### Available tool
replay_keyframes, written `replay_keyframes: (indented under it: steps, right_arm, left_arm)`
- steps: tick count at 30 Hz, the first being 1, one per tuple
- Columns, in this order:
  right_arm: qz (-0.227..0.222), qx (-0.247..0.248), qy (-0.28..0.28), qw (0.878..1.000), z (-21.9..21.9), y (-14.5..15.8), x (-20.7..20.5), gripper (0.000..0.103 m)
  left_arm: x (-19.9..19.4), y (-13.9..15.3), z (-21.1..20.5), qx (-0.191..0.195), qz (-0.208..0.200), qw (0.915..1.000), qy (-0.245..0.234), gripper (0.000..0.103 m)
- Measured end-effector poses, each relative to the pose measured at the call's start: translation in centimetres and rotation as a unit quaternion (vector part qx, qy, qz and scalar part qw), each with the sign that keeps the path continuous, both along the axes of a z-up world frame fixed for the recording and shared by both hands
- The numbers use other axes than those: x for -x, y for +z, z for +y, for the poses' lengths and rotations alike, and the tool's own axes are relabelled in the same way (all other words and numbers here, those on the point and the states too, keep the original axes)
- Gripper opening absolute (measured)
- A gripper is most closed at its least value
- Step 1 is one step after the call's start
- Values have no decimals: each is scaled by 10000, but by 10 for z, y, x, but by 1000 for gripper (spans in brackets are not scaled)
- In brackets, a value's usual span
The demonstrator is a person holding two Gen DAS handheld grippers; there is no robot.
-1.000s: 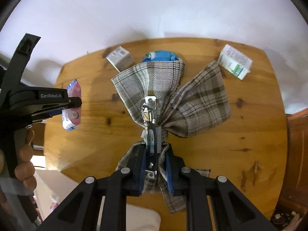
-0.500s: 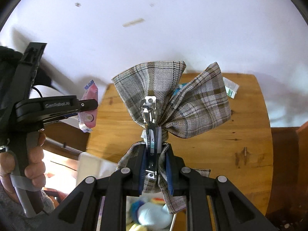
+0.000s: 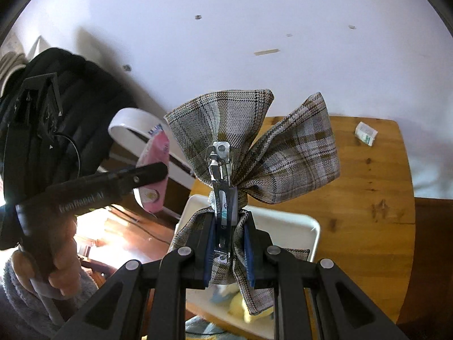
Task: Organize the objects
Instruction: 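Lift the pink packet with the left tool while the right tool carries the bow over the tray, then release the pink packet into the tray with the left tool while the right tool drops the bow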
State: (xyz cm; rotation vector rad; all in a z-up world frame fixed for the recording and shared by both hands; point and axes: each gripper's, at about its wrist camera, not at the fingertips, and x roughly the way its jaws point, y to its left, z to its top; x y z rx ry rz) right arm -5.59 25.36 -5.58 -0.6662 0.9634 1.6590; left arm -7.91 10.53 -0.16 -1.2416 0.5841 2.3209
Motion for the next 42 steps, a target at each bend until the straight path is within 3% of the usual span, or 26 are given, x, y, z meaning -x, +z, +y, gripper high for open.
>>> replay_keyframes:
  steps: [8,19,27,29,30,32,35,37,39,42]
  right_arm:
    - [106,268,147,9995,-27,-6,24,19]
    - [42,654,118,9978,-37,-27,36,19]
    - [-100,900,134,9958,-34,-39,42,25]
    - [-176,944,125,9953,-34,-41,43,33]
    - [-234,965,122,9950,-34,-42,44,35]
    - [-308,976,114,9947,-34,-43,45,49]
    - [-393,943,17,9948,-35,-41,43,58]
    - [-379,914,-9,9951,-36,-40,41,62]
    - [-401,893,-30,9952,-37,-39,41,64]
    - [-446,849,-45,9954,-38,-37,42,64]
  left_arm:
    - [-45,-4,-23,350,318,9987,-176,31]
    - [-55,-25,-44,579,494,9971,22,31]
    - [-55,-37,-52,805,525,9953,86,31]
    - [-55,-41,-52,881,533,9947,81,32]
    - [-56,-42,-52,930,545,9941,70,33]
    - [-57,-44,-51,996,559,9934,51,35]
    - [-56,-45,-50,1107,603,9920,93,40]
    - [-55,-45,-51,1161,651,9910,167,47]
    - [-54,-44,-52,1172,694,9904,237,66]
    - [-54,-40,-53,1141,751,9902,299,68]
